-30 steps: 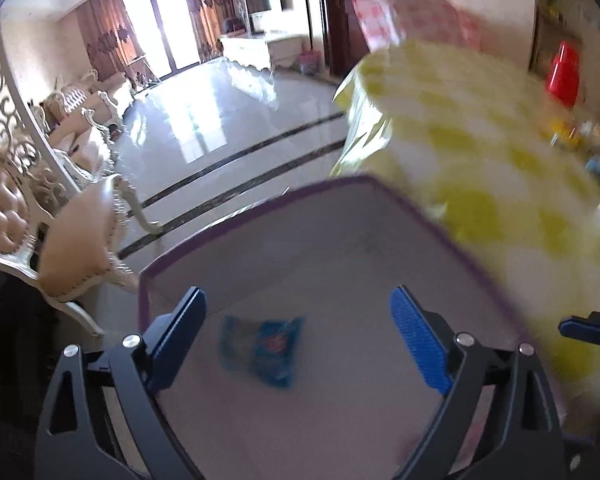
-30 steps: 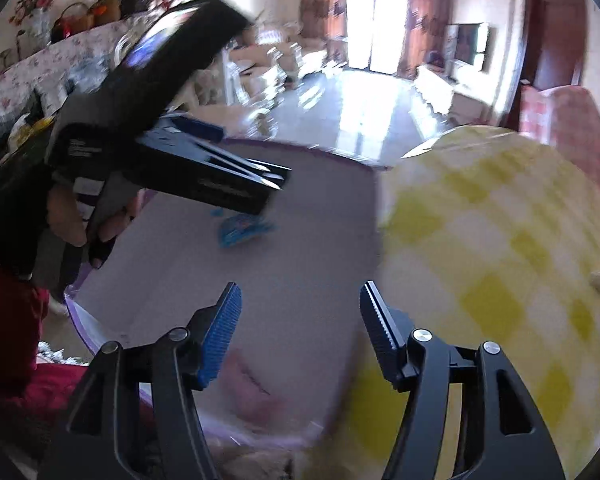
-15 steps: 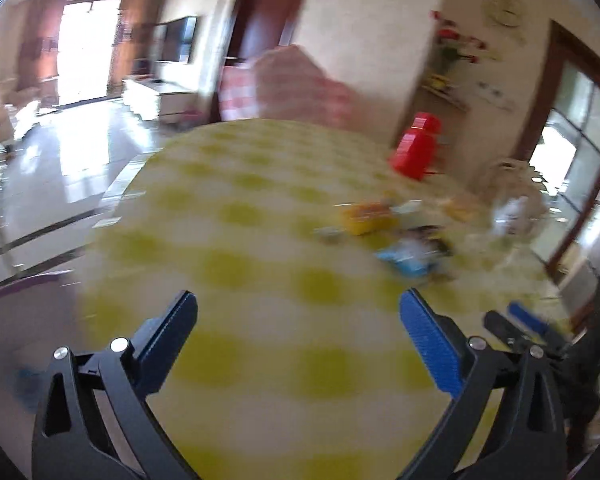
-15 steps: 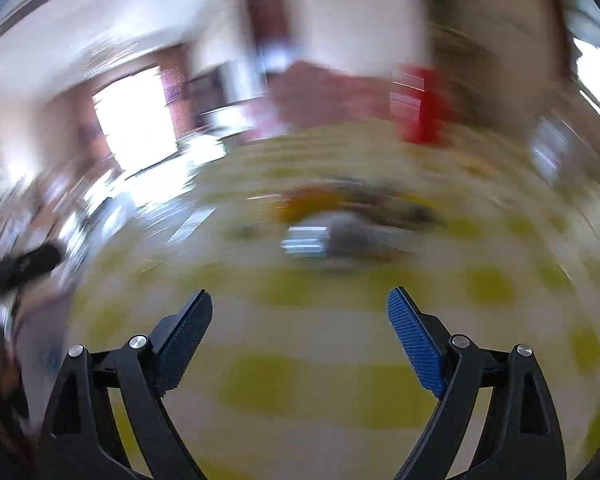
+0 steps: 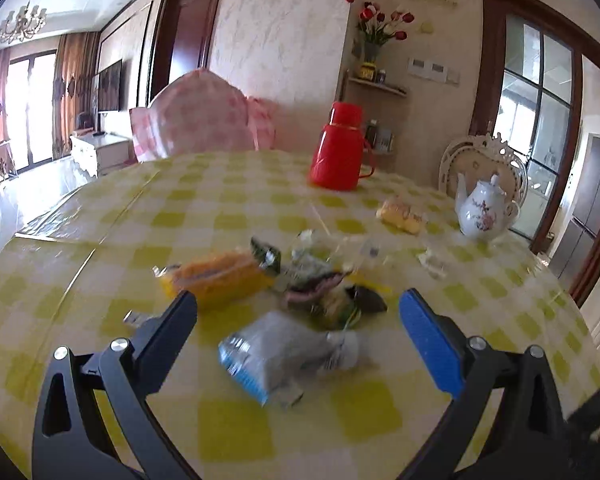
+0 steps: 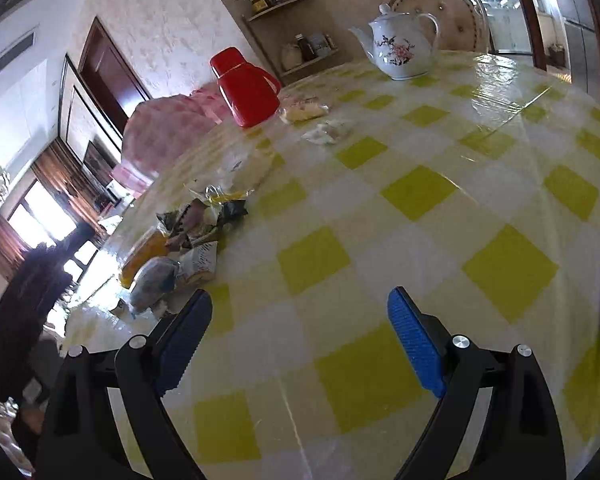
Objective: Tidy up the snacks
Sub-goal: 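Grasp the clear bag of nuts with the left tool while the right tool grasps the bread packet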
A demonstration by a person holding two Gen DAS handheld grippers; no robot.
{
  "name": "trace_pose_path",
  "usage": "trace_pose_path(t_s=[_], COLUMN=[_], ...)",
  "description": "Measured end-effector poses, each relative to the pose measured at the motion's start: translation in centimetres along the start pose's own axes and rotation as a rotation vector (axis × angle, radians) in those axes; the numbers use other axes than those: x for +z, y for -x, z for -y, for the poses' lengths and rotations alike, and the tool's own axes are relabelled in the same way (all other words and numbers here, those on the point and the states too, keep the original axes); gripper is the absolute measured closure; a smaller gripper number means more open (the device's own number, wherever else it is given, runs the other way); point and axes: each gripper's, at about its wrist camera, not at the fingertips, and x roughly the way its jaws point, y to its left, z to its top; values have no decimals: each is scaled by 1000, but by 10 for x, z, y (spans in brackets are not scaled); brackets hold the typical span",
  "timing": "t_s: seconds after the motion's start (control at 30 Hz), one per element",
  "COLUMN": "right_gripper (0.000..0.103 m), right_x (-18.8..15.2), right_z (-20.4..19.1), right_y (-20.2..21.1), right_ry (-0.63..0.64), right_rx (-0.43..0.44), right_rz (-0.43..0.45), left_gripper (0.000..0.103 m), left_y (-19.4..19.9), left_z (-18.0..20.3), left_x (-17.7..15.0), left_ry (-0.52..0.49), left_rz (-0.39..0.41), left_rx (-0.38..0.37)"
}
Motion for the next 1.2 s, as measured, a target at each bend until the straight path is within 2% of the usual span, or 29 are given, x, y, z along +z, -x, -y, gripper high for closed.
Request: trace_pose_path(t_s=[0.23, 0.4, 0.47, 0.57, 0.7, 0.73, 0.8, 0.9, 0.97, 1.03, 1.17, 1.2], right_gripper=[17, 17, 17, 17, 17, 17, 17, 17, 17, 15, 14, 19], right_x=[-2, 0, 15, 48, 96, 108, 129, 158, 174, 182, 190, 187], right_z=[-12, -25, -28, -23, -11, -8, -2, 9, 12, 8, -13, -19], right_y=[-7, -11, -19, -43, -92, -109, -138, -177, -200, -220, -245, -249], right_ry=[-7, 59, 81, 52, 56, 52, 14, -111, -188, -203, -51, 14], right_rx=[-18, -64, -104, -115, -155, -164, -155, -132, -145, -160, -314, -363], right_rz=[-13, 18, 37, 29, 8, -7, -43, -80, -89, -109, -111, -121], left_gripper=[2, 2, 2, 2, 2, 2, 2, 2, 2, 2, 2, 2], left_y=[-21, -23, -22, -33, -62, -68, -75, -81, -84, -87, -88, -88], left_z=[3, 12, 16, 8, -17, -22, -31, -44, -57, -67, -74, -73], left_x=[4, 16, 16, 19, 8, 5, 3, 6, 7, 7, 11, 13], left_ry=[-18, -53, -122, -167, -138, -126, -110, -82, -41, -6, -6, -5], left_rz=[-12, 62, 93, -68, -288, -321, -360, -377, -387, -396, -409, -409], left_rx=[-53, -47, -18, -22, -49, -60, -62, -57, -66, -67, -69, -76])
